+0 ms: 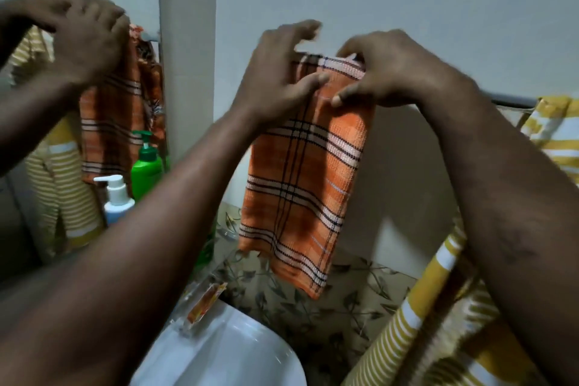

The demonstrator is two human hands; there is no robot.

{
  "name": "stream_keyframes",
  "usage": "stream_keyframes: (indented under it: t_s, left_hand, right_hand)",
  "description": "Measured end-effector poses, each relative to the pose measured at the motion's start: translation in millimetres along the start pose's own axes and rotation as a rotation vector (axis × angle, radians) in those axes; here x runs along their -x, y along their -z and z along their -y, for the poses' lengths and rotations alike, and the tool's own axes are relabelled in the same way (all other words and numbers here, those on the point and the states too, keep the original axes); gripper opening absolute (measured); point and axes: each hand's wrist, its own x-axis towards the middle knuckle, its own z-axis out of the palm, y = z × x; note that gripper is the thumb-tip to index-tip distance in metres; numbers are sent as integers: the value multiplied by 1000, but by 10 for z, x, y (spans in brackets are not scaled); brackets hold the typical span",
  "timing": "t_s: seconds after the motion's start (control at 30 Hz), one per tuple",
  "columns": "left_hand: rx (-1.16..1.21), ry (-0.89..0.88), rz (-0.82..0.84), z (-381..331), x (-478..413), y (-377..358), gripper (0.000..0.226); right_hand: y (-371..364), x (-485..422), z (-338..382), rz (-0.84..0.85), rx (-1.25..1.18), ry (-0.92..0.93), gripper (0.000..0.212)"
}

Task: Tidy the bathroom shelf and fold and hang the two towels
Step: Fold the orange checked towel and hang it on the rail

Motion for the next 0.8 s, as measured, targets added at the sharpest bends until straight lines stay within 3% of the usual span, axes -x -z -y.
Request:
stream_keyframes:
  t_s: [0.07, 0.1, 0.23, 0.3, 0.4, 0.7, 0.8]
  left_hand:
    - [52, 199, -321, 62, 494, -97, 49]
    - [91, 354, -381, 86, 773, -209, 51]
    - [390, 977, -128, 176, 1628, -531, 70]
    - [421, 993, -54, 223, 1798, -589, 51]
    - [327, 888, -86, 261, 1927, -648, 34]
    - [133, 858, -79, 382, 2690, -826, 72]
    - [102, 862, -58, 465, 2722, -825, 70]
  right_hand:
    - [-80, -29, 14, 8, 61, 11, 56]
    - [-88, -31, 0, 9, 59, 5, 53]
    - [-53, -122, -42, 101, 3, -6, 51]
    - [-20, -151, -16, 140, -6, 1, 51]
    - [-4, -162, -13, 145, -30, 0, 53]
    - [-16, -164, -39, 166, -123, -5, 50]
    - [-39, -163, -17, 172, -133, 13, 50]
